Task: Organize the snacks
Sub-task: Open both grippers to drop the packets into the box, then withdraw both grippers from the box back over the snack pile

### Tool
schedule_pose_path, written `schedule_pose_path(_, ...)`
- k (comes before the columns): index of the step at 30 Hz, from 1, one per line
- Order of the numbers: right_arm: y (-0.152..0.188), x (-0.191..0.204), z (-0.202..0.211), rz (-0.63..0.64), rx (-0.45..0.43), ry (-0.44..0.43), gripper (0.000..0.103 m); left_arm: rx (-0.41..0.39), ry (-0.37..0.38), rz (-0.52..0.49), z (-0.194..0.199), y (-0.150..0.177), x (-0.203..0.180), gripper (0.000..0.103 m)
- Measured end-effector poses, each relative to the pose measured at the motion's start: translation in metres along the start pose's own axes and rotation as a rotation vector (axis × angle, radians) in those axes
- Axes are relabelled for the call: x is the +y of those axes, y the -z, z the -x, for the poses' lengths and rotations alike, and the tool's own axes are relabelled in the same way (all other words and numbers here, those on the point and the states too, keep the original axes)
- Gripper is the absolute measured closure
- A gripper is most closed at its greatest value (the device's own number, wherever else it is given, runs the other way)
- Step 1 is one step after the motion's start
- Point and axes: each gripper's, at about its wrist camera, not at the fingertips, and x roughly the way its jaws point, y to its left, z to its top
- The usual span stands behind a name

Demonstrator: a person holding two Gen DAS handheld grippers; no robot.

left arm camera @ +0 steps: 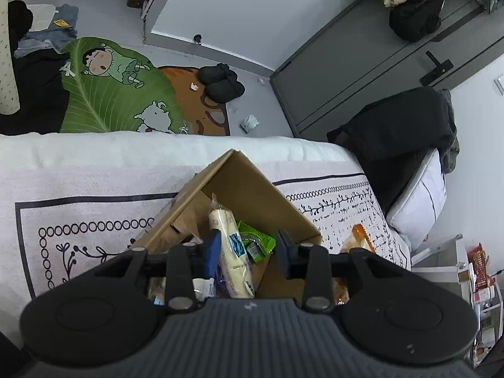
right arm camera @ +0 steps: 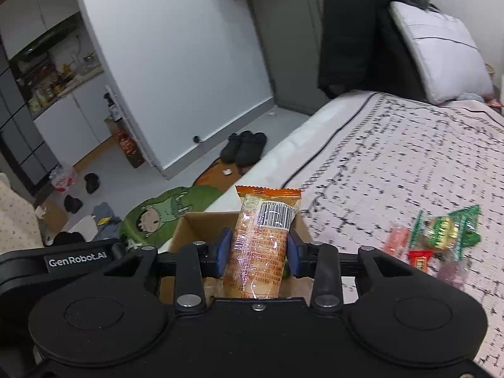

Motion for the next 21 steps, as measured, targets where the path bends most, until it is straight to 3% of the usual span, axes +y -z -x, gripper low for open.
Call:
schedule_pose_path(3,-0.002,0.001,-0.002,-0.006,0.002,0.008,0.053,-0.007,-0.002,0.003,0.001,-0.002,0.001,0.058)
schedule_pose_path(11,0.002,-0.02,0.01,-0.023,-0.014,0.041,0.034,-0.011,-0.033,-0.005,-0.002,0.0,-0.004,0.033)
schedule_pose_path(17,0.007,-0.048,0.024,-0.052,-0.026,0.078,0.022,-0.02,-0.043,-0.052,-0.001,0.006,-0.012,0.021)
schedule_pose_path(21,0.01,-0.065,0.035,-0.065,-0.037,0.097,0.015,-0.029,-0.051,-0.088,-0.001,0.011,-0.021,0.019)
